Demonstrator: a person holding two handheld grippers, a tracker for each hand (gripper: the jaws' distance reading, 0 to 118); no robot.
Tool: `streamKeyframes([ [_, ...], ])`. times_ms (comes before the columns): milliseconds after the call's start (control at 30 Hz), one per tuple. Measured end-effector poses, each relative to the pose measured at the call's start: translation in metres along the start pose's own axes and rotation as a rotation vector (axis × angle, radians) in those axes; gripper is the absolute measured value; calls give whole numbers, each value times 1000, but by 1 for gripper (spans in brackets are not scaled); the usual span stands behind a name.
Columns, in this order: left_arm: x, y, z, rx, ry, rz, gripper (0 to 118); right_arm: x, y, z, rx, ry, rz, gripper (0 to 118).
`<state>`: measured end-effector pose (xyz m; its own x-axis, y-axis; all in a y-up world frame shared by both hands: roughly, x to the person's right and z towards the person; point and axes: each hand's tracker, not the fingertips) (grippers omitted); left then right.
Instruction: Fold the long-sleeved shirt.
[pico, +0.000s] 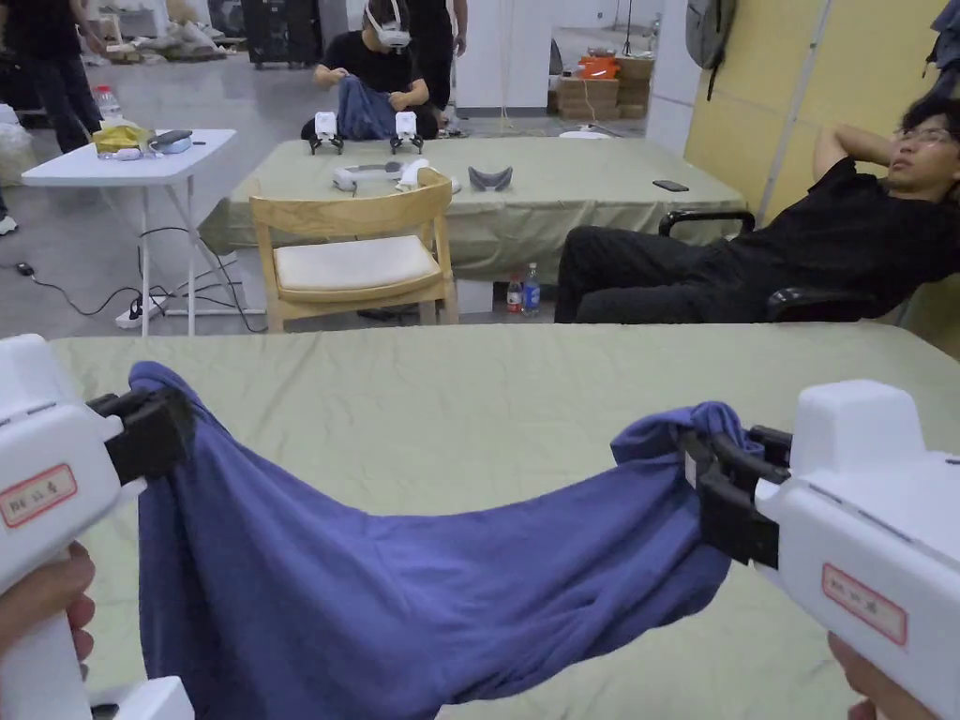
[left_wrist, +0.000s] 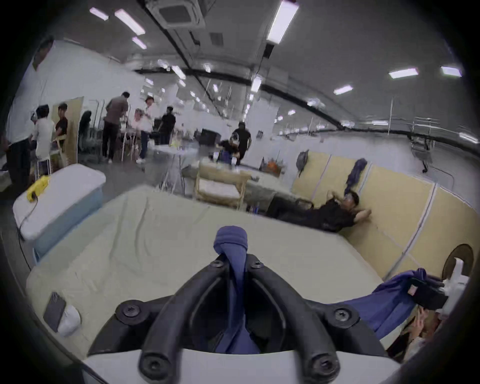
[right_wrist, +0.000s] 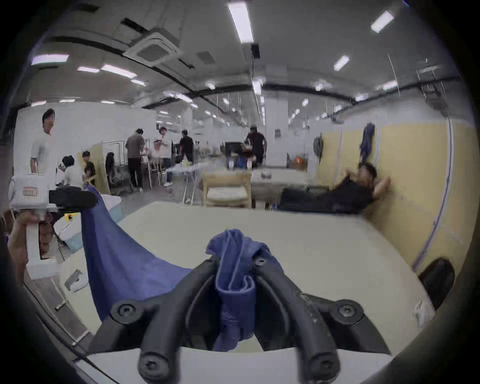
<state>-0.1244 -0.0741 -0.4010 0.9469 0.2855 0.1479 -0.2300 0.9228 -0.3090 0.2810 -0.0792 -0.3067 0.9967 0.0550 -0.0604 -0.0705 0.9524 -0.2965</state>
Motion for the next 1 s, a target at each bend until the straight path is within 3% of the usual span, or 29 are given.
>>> streamKeyframes([
  [67,4,34,-3,39,-32,45,9,5,40,-9,26,-12,19,19],
  [200,16,93,-10,122,-30,-5,9,17,113,-29,85,-80,98,19],
  [367,31,175,-31,198,-83,0,9,44,215,-60,104,-110,54,19],
  [533,45,234,-71,226,-89,-14,9,65,289,-101,102,-157,66,19],
  [767,47,275,-150,208,3,-72,9,92,340,-168,84,-203,9,19],
  [1000,26,249,-228,161,73,-73,9,104,326,-239,17,-235,-13,19],
])
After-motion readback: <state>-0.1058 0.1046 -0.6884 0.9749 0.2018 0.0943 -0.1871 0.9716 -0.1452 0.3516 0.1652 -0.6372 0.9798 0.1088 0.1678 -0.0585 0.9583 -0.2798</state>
